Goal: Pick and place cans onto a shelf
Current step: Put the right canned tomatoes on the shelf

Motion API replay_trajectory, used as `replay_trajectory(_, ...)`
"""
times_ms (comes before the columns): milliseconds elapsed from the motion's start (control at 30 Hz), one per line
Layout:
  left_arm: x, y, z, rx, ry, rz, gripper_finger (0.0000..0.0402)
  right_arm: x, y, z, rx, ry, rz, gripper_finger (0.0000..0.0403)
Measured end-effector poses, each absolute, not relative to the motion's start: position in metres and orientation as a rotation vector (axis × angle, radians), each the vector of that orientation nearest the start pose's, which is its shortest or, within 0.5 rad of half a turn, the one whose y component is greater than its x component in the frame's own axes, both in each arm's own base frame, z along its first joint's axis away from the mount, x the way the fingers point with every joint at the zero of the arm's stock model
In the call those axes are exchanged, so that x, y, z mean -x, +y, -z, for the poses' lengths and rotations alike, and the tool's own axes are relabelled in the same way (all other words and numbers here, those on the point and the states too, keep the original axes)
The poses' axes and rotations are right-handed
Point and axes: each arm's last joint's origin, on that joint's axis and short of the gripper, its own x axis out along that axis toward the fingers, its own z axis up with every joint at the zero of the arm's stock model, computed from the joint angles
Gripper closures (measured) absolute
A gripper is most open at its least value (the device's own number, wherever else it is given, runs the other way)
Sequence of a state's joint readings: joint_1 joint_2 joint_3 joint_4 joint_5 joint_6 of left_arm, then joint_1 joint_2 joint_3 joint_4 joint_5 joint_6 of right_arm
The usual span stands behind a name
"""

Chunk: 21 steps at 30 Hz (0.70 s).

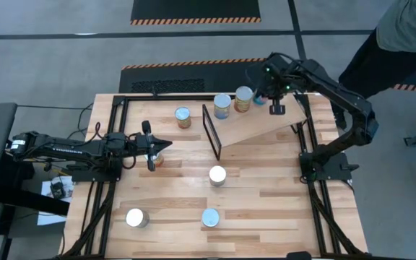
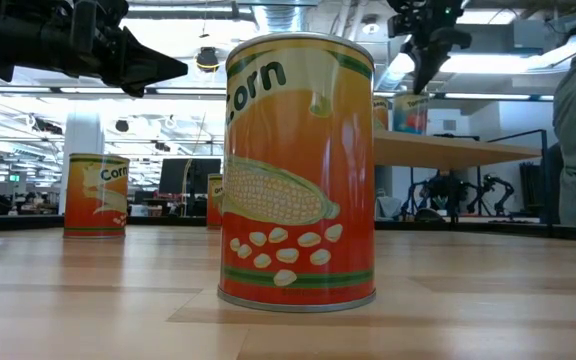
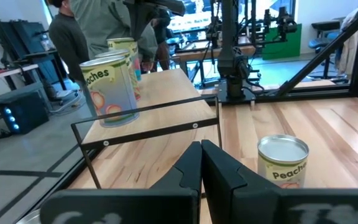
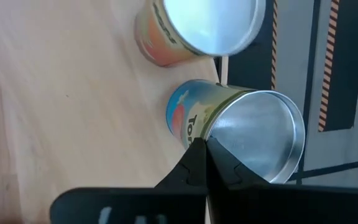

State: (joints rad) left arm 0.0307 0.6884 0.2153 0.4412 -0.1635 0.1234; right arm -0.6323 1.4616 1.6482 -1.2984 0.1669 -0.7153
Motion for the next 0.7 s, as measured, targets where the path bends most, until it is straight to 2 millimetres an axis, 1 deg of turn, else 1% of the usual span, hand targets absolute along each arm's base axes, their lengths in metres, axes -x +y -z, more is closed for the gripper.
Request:
replay_trajectory(133, -0.158, 0.01, -0.21, -0.125, 0.042, -0.193, 0.0401, -0.215, -0.162, -0.379, 0.338, 1.301, 0.265, 0.0395)
replay_trajectory(300, -0.158, 0.01, -0.21, -0.131, 0.042, -0.193, 0.0401, -0.223, -0.17, -0.369, 0.319, 1.335, 0.247, 0.0395)
replay_trajectory(600, -0.158, 0.01, -0.21, -0.13, 0.042, -0.193, 0.0402, -0.223, -0.171, -0.368, 0.309, 1.342, 0.263, 0.0394)
replay_trajectory(700, -0.158, 0.01, -0.21, -0.129, 0.042, -0.193, 0.0402, -0.223, -0.171, -0.368, 0.298, 1.341, 0.271, 0.0388)
